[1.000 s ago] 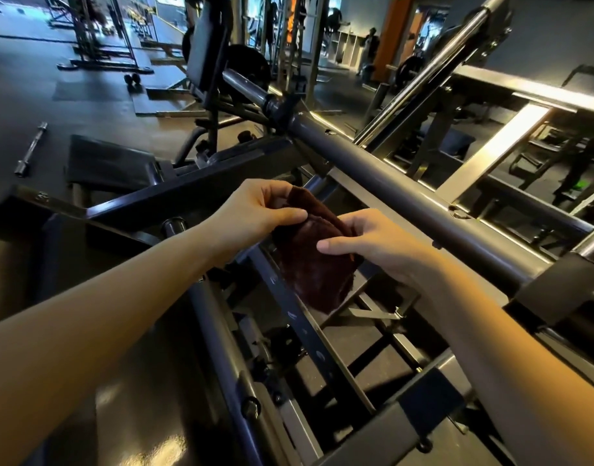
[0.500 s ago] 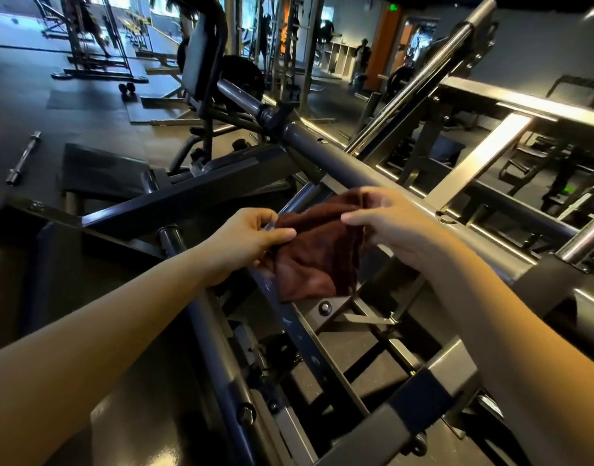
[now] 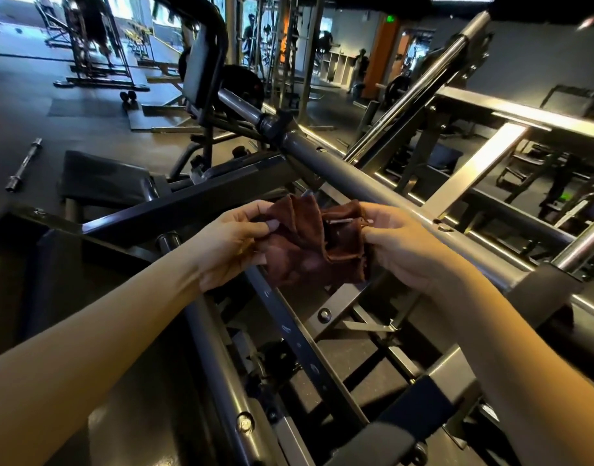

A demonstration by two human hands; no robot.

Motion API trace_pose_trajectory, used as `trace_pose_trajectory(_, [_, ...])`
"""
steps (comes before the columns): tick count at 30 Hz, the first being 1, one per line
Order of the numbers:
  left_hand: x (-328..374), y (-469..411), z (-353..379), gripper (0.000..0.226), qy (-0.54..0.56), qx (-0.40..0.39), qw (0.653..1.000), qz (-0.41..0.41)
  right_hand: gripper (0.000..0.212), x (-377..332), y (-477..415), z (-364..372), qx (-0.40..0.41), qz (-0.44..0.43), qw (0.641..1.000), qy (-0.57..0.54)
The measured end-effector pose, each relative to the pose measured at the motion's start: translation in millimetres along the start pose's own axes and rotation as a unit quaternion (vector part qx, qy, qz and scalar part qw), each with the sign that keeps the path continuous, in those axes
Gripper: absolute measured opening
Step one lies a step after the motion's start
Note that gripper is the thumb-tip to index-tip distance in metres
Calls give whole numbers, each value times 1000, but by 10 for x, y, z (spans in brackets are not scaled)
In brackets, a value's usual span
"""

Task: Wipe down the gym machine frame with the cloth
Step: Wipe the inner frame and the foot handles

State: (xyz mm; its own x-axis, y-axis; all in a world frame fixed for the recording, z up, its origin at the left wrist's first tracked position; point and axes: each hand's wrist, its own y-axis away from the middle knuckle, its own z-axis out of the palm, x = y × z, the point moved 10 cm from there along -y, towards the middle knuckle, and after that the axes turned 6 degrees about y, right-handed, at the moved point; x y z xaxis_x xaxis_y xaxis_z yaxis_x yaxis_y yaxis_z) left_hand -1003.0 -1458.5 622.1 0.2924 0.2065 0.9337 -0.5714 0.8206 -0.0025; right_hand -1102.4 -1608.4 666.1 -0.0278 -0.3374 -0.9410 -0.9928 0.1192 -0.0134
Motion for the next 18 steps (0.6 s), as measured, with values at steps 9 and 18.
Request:
trace_pose_trajectory(9, [316,147,57,36,-167,-15,985,50,27,-148,54,-77,-47,-39,998,30])
trace_pose_trajectory(18, [464,144,206,34,-283,0,952,117,46,55,-112,271,-91,60,980,167])
